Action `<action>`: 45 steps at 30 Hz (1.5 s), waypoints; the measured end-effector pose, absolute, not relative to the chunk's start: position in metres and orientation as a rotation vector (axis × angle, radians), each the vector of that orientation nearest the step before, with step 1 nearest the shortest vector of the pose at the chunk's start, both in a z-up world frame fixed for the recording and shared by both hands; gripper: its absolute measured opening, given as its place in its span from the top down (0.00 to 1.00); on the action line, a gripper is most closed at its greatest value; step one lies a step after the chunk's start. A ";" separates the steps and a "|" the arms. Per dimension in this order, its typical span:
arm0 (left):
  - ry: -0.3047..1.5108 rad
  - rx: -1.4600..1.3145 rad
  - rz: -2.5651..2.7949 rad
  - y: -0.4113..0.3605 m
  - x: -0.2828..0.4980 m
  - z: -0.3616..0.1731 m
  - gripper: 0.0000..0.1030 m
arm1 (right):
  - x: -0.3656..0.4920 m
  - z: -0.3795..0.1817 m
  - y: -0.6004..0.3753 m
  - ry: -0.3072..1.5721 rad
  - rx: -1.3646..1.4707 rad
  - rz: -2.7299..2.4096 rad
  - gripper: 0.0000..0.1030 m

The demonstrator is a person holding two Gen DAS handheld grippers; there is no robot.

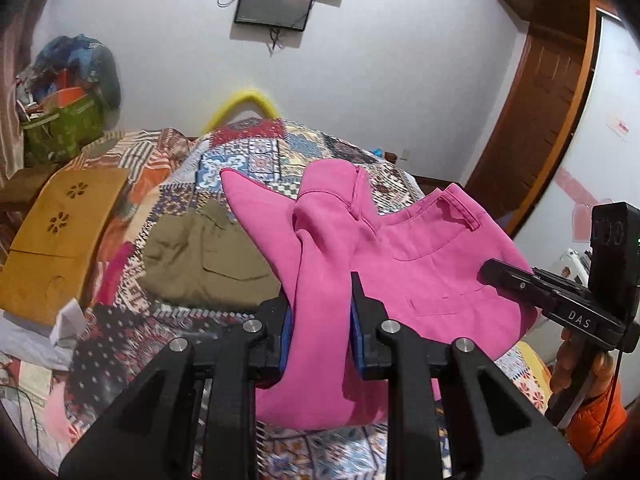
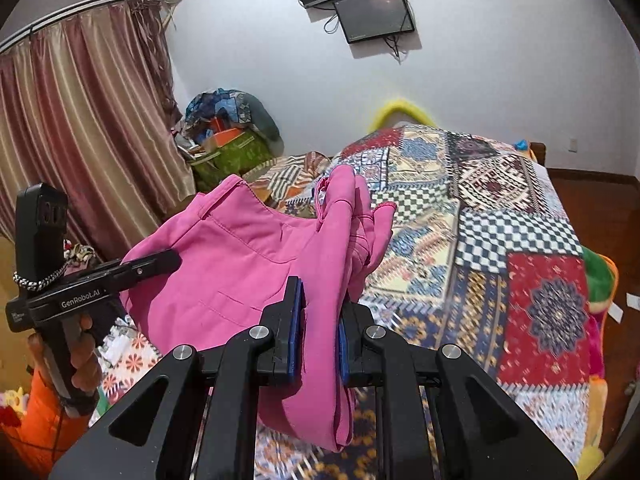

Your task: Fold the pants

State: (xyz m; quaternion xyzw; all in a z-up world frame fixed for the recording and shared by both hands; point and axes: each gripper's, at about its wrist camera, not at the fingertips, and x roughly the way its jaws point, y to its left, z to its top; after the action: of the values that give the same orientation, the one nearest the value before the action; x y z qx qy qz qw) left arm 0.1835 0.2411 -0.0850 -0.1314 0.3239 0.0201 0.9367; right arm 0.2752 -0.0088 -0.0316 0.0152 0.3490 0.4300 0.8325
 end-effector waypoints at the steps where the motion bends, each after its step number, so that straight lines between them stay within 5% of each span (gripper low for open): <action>1: 0.661 -0.271 0.046 0.247 0.187 -0.086 0.77 | 0.279 -0.033 -0.001 0.740 0.032 0.914 0.87; 27: 0.694 -0.249 0.178 0.402 0.302 -0.149 0.77 | 0.358 -0.077 0.152 0.770 -0.004 0.911 0.87; 39: 0.836 -0.333 0.237 0.444 0.349 -0.229 0.77 | 0.388 -0.145 0.188 0.922 -0.073 0.868 0.87; 45: 0.906 -0.294 0.275 0.444 0.346 -0.253 0.65 | 0.389 -0.174 0.188 1.007 -0.114 0.861 0.87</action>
State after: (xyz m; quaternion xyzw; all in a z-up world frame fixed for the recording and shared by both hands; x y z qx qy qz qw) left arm 0.3455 0.4436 -0.2531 -0.1408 0.4347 0.1318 0.8797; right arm 0.3890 0.1881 -0.1739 -0.0527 0.4674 0.3995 0.7869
